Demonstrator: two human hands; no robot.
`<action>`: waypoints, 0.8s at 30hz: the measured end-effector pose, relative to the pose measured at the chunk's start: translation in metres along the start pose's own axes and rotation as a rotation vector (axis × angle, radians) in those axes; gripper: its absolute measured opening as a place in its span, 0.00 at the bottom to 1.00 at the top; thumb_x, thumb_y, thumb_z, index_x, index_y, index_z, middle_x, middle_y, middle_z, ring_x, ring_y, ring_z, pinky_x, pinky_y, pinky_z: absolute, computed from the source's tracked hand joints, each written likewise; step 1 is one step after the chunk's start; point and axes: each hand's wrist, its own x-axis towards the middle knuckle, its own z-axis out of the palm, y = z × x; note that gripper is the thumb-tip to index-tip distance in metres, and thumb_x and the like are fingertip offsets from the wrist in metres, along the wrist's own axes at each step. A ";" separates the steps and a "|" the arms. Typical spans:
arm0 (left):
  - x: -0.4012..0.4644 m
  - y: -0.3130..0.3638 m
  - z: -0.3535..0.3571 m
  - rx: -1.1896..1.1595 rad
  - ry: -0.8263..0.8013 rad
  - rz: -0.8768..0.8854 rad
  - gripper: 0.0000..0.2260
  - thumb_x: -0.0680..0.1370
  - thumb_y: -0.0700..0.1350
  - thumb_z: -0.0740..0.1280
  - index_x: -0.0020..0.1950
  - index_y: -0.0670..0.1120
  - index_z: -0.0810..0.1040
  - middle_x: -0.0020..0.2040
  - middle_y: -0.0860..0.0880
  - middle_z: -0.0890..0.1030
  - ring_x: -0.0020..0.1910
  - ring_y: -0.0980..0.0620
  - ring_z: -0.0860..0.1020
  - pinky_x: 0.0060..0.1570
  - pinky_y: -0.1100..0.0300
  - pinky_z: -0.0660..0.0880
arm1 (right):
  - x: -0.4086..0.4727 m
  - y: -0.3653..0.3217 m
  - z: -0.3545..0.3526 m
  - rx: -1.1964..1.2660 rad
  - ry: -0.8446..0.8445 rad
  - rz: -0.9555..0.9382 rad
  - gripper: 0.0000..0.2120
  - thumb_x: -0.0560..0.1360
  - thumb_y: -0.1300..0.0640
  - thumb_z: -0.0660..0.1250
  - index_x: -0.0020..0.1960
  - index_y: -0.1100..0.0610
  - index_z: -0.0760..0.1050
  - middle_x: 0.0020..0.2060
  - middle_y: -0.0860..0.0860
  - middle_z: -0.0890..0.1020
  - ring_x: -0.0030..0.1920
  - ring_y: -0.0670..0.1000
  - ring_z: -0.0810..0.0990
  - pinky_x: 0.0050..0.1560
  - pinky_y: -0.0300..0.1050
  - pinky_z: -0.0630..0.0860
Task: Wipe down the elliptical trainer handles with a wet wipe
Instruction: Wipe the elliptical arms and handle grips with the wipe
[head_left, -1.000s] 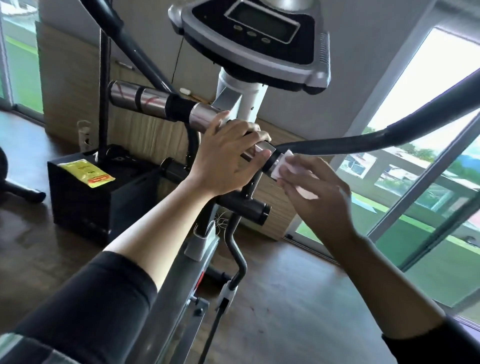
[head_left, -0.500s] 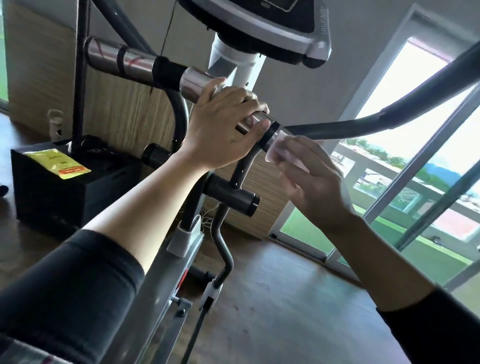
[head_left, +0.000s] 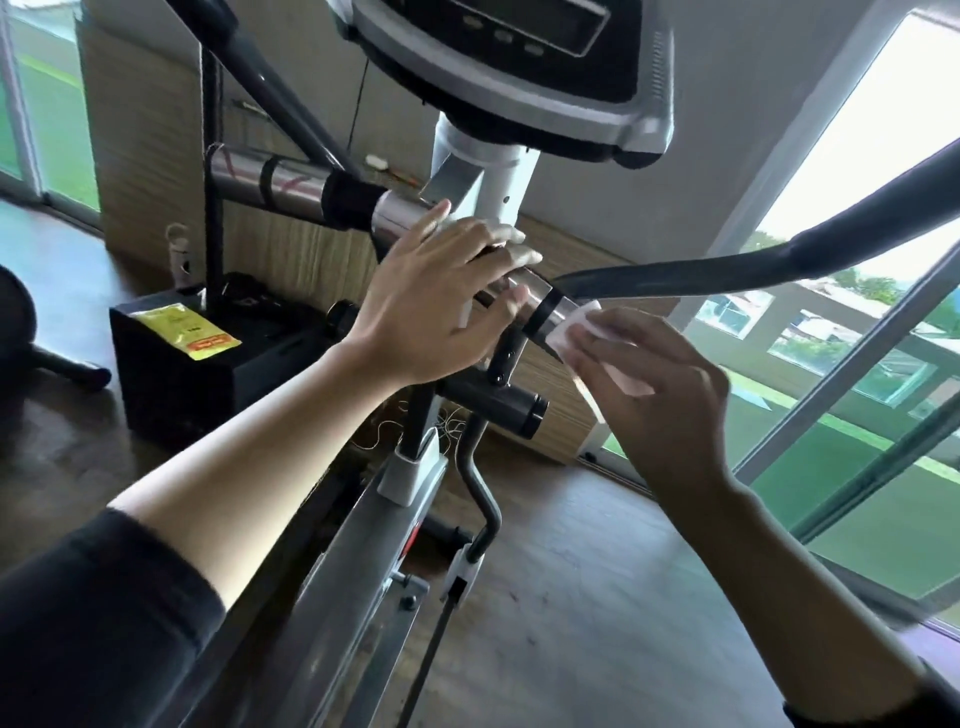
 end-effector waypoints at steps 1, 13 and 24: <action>0.000 -0.005 -0.006 0.019 0.008 0.009 0.18 0.80 0.51 0.58 0.62 0.45 0.79 0.62 0.48 0.79 0.64 0.51 0.75 0.73 0.48 0.59 | 0.006 -0.001 0.001 0.035 -0.013 0.034 0.08 0.70 0.61 0.75 0.49 0.60 0.83 0.48 0.51 0.83 0.48 0.41 0.80 0.53 0.30 0.74; -0.007 -0.042 -0.014 0.147 0.018 -0.020 0.17 0.80 0.50 0.61 0.65 0.45 0.76 0.62 0.46 0.77 0.64 0.47 0.73 0.71 0.46 0.63 | 0.032 -0.012 0.001 0.149 -0.120 0.255 0.09 0.71 0.56 0.74 0.49 0.57 0.84 0.46 0.44 0.83 0.44 0.30 0.77 0.49 0.20 0.68; -0.013 -0.047 0.000 0.195 0.053 0.013 0.17 0.81 0.49 0.58 0.65 0.43 0.77 0.63 0.44 0.77 0.66 0.45 0.72 0.73 0.48 0.60 | 0.056 -0.010 0.004 0.226 -0.255 0.386 0.08 0.69 0.51 0.75 0.47 0.51 0.84 0.43 0.39 0.83 0.44 0.31 0.78 0.43 0.21 0.70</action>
